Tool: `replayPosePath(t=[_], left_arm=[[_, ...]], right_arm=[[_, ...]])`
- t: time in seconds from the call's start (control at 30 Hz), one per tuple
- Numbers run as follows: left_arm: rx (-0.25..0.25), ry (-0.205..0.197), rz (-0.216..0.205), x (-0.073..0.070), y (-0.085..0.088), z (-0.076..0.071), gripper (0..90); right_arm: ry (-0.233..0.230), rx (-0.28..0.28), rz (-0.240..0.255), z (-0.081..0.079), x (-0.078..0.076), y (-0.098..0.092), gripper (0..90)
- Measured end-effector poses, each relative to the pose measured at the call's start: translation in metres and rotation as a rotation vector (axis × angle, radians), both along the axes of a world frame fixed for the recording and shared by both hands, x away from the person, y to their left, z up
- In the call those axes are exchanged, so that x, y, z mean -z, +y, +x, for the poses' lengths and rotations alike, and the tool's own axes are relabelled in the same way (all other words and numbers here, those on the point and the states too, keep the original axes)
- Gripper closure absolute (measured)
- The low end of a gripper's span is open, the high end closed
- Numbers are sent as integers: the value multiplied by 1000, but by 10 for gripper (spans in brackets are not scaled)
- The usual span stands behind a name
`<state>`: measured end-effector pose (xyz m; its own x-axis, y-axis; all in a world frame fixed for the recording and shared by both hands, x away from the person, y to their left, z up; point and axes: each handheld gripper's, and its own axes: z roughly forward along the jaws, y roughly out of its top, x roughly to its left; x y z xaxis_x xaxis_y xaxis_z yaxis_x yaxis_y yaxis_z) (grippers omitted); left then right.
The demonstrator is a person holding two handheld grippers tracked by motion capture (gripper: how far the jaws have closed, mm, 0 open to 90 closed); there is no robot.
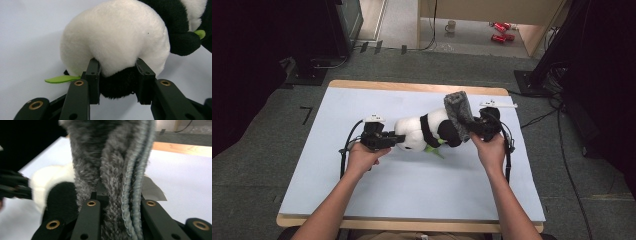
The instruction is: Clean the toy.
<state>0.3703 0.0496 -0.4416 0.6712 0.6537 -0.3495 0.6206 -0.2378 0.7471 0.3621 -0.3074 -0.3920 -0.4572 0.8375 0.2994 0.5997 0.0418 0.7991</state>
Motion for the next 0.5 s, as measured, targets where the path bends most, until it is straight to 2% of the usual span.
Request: replayPosePath(t=[0.2,0.33,0.5], left_arm=[[6,-4,1,0,-1,0,628],[5,-2,-3,0,-2,0,626],[3,4,-11,-1,-1,2,627]], right_arm=[[-12,17,-54,0,13,2,781],[25,34,-39,3,24,-4,781],[73,50,-59,6,38,-5,781]])
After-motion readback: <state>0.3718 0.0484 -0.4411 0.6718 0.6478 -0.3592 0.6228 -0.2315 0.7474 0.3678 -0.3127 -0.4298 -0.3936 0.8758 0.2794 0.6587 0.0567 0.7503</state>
